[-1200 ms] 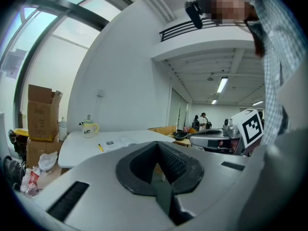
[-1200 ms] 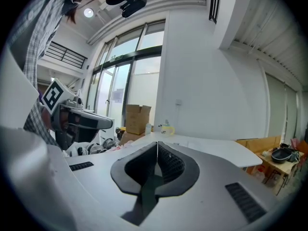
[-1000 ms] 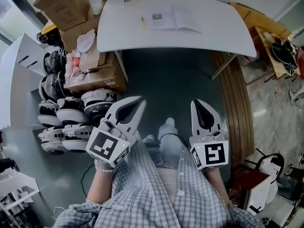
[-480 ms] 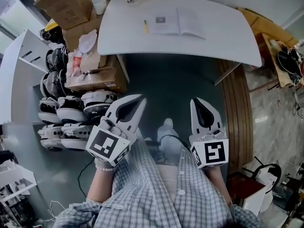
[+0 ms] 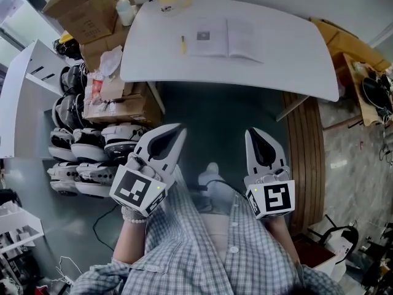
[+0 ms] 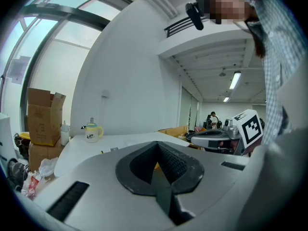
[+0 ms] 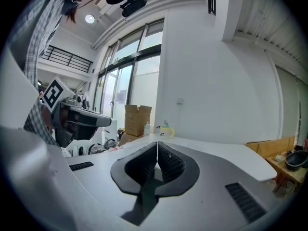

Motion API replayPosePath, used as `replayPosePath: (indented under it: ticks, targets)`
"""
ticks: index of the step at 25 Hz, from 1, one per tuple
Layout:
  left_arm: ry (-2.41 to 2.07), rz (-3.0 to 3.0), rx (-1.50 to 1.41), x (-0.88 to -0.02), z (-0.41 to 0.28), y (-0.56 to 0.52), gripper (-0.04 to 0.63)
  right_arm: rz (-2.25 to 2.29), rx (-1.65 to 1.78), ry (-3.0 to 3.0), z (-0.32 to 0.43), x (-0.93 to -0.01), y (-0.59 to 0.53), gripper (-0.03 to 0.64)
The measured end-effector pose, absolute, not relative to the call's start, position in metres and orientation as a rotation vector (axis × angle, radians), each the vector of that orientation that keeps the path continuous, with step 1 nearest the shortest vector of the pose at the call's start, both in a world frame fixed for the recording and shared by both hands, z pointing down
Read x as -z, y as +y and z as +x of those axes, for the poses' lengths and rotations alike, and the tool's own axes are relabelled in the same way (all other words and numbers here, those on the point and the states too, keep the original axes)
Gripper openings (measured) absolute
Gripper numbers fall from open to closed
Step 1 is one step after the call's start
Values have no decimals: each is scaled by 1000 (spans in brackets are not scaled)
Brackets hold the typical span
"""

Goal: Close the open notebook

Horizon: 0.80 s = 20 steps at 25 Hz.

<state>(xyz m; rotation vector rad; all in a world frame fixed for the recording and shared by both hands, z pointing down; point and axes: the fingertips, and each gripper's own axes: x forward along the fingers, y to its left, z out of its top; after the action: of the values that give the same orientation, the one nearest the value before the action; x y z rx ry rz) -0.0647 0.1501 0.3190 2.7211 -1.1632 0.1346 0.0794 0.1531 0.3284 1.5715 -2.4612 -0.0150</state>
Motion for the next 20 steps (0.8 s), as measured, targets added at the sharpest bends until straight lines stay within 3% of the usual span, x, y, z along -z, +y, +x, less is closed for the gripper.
replayPosePath:
  ticks: [20]
  targets:
    - [-1319, 2660, -113, -315, -13, 106, 6, 1457, 16, -2525, 136, -334, 95, 21]
